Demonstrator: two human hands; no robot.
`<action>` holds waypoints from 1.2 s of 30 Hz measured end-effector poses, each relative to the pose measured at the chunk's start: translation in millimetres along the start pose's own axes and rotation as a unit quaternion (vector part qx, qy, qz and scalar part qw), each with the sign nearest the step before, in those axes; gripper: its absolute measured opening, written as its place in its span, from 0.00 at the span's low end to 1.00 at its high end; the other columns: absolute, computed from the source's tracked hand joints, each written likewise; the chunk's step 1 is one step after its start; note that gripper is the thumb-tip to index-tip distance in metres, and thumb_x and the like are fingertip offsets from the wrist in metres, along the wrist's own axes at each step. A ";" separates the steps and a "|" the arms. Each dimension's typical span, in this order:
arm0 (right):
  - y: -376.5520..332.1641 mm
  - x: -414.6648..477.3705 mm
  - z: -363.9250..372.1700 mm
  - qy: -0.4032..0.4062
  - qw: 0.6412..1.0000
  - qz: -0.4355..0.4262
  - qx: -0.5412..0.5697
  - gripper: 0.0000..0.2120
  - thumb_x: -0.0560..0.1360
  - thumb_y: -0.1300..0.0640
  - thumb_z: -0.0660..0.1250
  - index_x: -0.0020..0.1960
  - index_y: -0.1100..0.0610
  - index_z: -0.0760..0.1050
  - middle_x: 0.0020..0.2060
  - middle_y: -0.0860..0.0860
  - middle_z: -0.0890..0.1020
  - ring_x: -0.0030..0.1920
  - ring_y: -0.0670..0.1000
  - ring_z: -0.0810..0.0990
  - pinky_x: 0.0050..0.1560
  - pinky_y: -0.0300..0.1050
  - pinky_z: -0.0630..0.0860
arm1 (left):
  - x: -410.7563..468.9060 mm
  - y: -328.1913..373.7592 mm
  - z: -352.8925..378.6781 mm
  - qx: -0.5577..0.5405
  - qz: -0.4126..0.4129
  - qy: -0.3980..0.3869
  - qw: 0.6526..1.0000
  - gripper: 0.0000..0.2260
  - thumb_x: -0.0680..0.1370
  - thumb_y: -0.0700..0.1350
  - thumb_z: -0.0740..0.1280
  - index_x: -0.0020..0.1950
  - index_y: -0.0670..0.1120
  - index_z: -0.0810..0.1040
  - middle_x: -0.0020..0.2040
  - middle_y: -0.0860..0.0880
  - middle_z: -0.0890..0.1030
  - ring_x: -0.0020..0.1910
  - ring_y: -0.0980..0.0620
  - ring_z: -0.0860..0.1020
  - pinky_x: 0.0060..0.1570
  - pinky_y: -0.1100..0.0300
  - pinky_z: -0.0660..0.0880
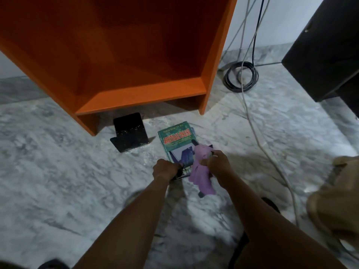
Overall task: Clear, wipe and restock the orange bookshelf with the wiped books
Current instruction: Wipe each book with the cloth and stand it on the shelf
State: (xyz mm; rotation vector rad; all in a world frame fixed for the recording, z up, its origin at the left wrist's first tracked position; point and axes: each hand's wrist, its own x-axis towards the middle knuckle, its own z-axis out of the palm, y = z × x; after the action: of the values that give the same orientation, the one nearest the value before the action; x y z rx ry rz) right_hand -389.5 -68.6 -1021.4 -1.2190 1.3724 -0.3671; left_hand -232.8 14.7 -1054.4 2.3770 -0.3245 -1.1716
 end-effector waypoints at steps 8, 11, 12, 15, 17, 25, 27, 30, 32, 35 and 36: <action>18.2 5.8 2.2 0.007 0.997 -0.035 -0.071 0.17 0.73 0.66 0.68 0.56 0.48 0.77 0.48 0.51 0.82 0.56 0.61 0.81 0.57 0.64 0.81 | 1.1 2.3 4.7 0.034 0.017 -0.008 0.999 0.23 0.68 0.50 0.79 0.58 0.40 0.80 0.55 0.43 0.84 0.55 0.44 0.83 0.48 0.58 0.78; 17.1 5.4 6.5 -0.020 0.990 -0.066 -0.124 0.24 0.74 0.65 0.67 0.68 0.51 0.76 0.63 0.54 0.80 0.61 0.59 0.80 0.63 0.61 0.78 | 3.7 7.5 7.4 -0.031 0.076 -0.057 0.995 0.27 0.63 0.50 0.78 0.60 0.44 0.79 0.55 0.45 0.84 0.52 0.46 0.83 0.49 0.56 0.80; 17.2 4.7 8.3 -0.024 0.988 -0.069 -0.136 0.25 0.74 0.65 0.67 0.70 0.52 0.76 0.66 0.54 0.78 0.63 0.58 0.79 0.65 0.60 0.76 | 0.3 9.1 6.2 -0.055 0.104 -0.079 0.990 0.29 0.62 0.51 0.77 0.61 0.47 0.77 0.56 0.46 0.84 0.51 0.48 0.82 0.50 0.54 0.81; 10.6 -8.2 13.5 0.008 0.980 -0.101 -0.173 0.23 0.76 0.64 0.68 0.70 0.56 0.75 0.65 0.56 0.79 0.63 0.58 0.78 0.65 0.53 0.76 | -16.7 17.4 -8.7 -0.169 0.144 -0.150 0.963 0.21 0.73 0.34 0.69 0.64 0.45 0.69 0.55 0.43 0.80 0.48 0.51 0.78 0.40 0.60 0.79; 0.8 -19.7 19.4 0.008 0.971 -0.184 -0.155 0.18 0.77 0.67 0.67 0.67 0.60 0.77 0.62 0.57 0.81 0.61 0.55 0.80 0.59 0.41 0.75 | -22.2 21.2 -26.1 -0.236 0.151 -0.204 0.938 0.25 0.75 0.26 0.62 0.69 0.44 0.69 0.59 0.39 0.80 0.49 0.47 0.79 0.38 0.62 0.77; -46.4 -67.0 68.1 0.008 0.876 -0.390 -0.284 0.21 0.78 0.42 0.59 0.70 0.43 0.74 0.64 0.49 0.71 0.65 0.52 0.69 0.63 0.49 0.70 | -76.0 5.5 -135.6 -0.258 0.197 -0.318 0.891 0.29 0.78 0.26 0.63 0.72 0.52 0.74 0.65 0.43 0.81 0.61 0.40 0.81 0.51 0.41 0.82; -73.2 -87.8 75.2 0.042 0.862 -0.435 -0.258 0.21 0.79 0.44 0.60 0.70 0.45 0.74 0.67 0.50 0.70 0.67 0.53 0.68 0.64 0.49 0.68 | -91.0 0.0 -154.5 -0.220 0.212 -0.331 0.893 0.30 0.76 0.27 0.66 0.74 0.49 0.73 0.65 0.42 0.81 0.63 0.39 0.80 0.61 0.39 0.78; -109.6 -88.2 82.2 0.048 0.875 -0.446 -0.182 0.22 0.82 0.45 0.58 0.73 0.51 0.71 0.70 0.53 0.71 0.68 0.55 0.71 0.65 0.52 0.71 | -115.9 -8.5 -171.2 -0.197 0.237 -0.367 0.878 0.33 0.72 0.30 0.70 0.76 0.46 0.70 0.67 0.38 0.79 0.65 0.36 0.78 0.66 0.37 0.72; -128.4 -78.7 80.4 0.043 0.898 -0.416 -0.138 0.22 0.84 0.44 0.57 0.74 0.52 0.69 0.69 0.55 0.73 0.65 0.56 0.74 0.63 0.55 0.73 | -129.0 -12.3 -177.6 -0.209 0.254 -0.377 0.866 0.32 0.73 0.31 0.70 0.75 0.47 0.71 0.69 0.36 0.77 0.67 0.34 0.76 0.64 0.37 0.74; -149.9 -76.1 70.0 0.067 0.905 -0.409 -0.094 0.16 0.85 0.47 0.57 0.68 0.54 0.71 0.60 0.54 0.77 0.54 0.54 0.77 0.53 0.55 0.73 | -149.8 -14.9 -190.6 -0.221 0.275 -0.390 0.851 0.30 0.76 0.29 0.67 0.75 0.50 0.72 0.70 0.35 0.76 0.67 0.31 0.75 0.49 0.45 0.83; -154.7 -73.6 66.3 0.075 0.910 -0.402 -0.069 0.09 0.85 0.52 0.58 0.60 0.55 0.72 0.53 0.50 0.78 0.49 0.51 0.76 0.49 0.53 0.70 | -155.1 -15.0 -195.0 -0.221 0.280 -0.391 0.848 0.30 0.76 0.28 0.66 0.76 0.50 0.72 0.70 0.35 0.75 0.66 0.31 0.75 0.46 0.48 0.84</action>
State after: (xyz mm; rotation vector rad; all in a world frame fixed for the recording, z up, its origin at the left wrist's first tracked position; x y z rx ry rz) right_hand -284.0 -42.3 -873.4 -1.8856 0.9665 -0.9650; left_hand -172.2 149.5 -853.2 1.1868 -0.8349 -1.6246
